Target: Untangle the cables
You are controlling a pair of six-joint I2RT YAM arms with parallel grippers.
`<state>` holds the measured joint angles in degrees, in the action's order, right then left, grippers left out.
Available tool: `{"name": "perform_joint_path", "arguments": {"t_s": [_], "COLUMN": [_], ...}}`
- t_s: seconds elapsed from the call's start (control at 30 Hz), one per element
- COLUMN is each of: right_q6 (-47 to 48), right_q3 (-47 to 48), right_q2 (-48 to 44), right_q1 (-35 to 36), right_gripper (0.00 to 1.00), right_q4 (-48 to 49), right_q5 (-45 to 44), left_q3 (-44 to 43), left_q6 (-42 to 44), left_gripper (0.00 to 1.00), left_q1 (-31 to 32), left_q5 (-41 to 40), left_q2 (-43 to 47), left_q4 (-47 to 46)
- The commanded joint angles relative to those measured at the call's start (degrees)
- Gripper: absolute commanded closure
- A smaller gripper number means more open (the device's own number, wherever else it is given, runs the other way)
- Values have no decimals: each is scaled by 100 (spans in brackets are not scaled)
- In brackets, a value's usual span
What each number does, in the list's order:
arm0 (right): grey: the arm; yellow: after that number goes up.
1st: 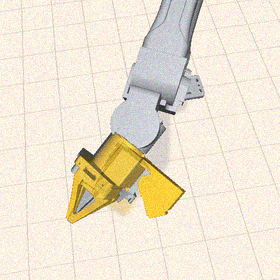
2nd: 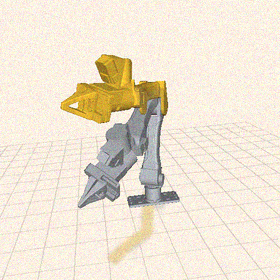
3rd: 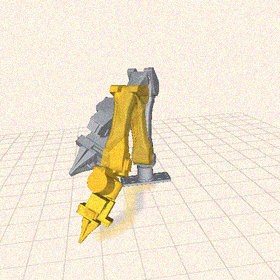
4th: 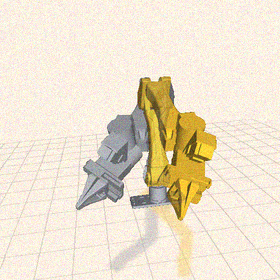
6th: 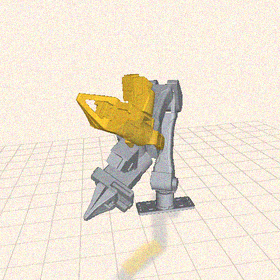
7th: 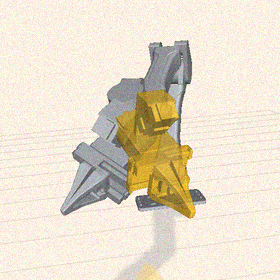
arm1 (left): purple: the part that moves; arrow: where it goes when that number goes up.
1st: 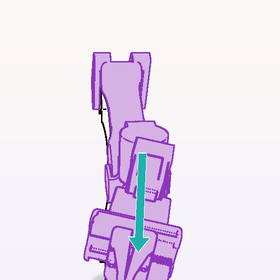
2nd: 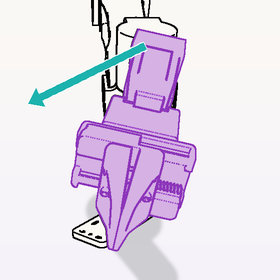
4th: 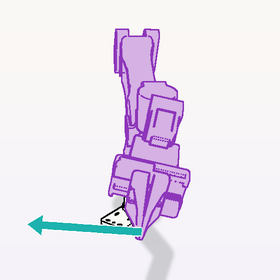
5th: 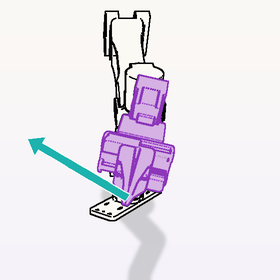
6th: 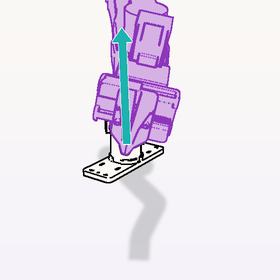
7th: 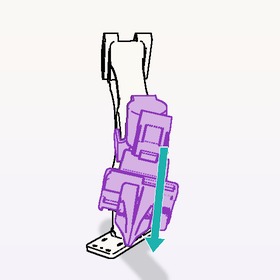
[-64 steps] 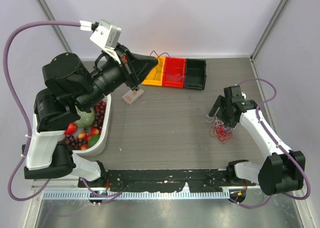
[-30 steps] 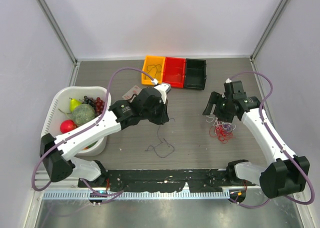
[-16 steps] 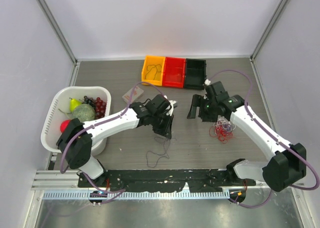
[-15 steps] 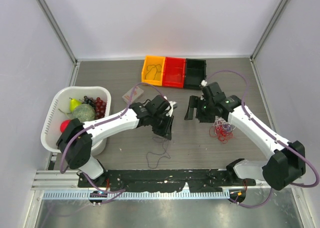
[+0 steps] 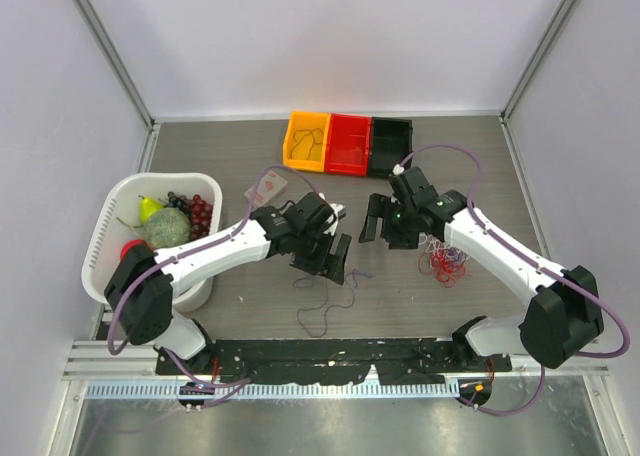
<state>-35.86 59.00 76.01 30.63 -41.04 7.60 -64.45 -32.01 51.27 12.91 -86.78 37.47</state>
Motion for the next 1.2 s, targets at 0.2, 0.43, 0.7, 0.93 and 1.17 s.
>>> {"name": "perform_joint_path", "arguments": {"t_s": [0.2, 0.43, 0.7, 0.93, 1.17], "right_q6": [-888, -775, -273, 69, 395], "right_q3": [-82, 32, 375, -125, -83], "right_q2": [-972, -1738, -1703, -2300, -2415], "right_q1": [-66, -110, -145, -154, -145], "right_gripper": [19, 18, 18, 18, 18], "right_q4": [-282, -589, -968, -968, -1064], "right_q5": [-741, -962, -400, -39, -4], "left_q3": [-473, -762, -982, -1211, -1026], "left_q6": [-551, -1237, -2529, -2731, -2942], "left_gripper": [7, 6, 10, 9, 0], "left_q1": [24, 6, 67, 402, 428], "left_q5": [-456, 1, 90, -472, -728], "left_q2": [-751, -1648, -2334, -2080, -1684], "left_q4": [446, 226, -170, -345, -486]}}
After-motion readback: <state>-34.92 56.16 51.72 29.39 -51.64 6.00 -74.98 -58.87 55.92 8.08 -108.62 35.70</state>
